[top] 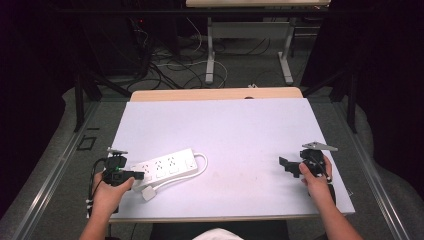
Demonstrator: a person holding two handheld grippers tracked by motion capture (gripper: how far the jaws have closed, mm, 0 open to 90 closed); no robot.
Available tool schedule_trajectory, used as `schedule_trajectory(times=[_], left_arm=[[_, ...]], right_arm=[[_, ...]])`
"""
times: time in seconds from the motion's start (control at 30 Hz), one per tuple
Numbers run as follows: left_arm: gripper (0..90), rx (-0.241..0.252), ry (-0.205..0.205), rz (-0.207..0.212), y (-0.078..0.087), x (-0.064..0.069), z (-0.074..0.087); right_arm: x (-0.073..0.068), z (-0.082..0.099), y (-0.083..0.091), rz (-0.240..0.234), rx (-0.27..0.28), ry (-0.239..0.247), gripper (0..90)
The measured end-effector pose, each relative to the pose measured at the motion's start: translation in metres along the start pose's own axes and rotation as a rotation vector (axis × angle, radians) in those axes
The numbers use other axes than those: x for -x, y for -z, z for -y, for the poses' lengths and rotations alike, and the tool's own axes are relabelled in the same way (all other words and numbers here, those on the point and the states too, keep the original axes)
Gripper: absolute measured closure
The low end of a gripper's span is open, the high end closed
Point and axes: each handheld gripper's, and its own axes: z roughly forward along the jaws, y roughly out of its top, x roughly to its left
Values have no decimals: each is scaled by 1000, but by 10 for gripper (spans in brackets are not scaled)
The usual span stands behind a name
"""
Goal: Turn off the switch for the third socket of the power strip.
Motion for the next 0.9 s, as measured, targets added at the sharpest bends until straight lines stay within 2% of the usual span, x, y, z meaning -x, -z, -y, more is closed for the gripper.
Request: schedule_trajectory(times=[0.03,0.1,0.23,0.37,0.47,0.57,0.63,0.7,0.77,0.9], left_arm=[[804,22,2,-9,-1,1,1],[797,34,-3,-8,0,1,1],[773,27,-8,4,2,0,0],[715,54,-15,-4,1,0,0],[701,55,-20,0,1,0,0],[669,62,-34,-10,2,1,0],[630,85,-38,-21,2,1,1],[621,80,-48,-23,3,0,0],[602,103,-49,-33,3,1,1],[567,102,-66,-39,3,1,1]], right_arm=[[0,0,0,2,0,3,73],[0,0,0,2,0,3,73],[0,0,0,3,-1,3,74],[0,0,-1,5,-2,4,74],[0,0,-1,4,-2,4,75],[0,0,-1,4,-2,4,75],[0,0,-1,4,-3,-2,75],[0,0,-1,4,-3,-2,75],[0,0,-1,4,-3,-3,75],[0,0,-1,3,-4,0,75]])
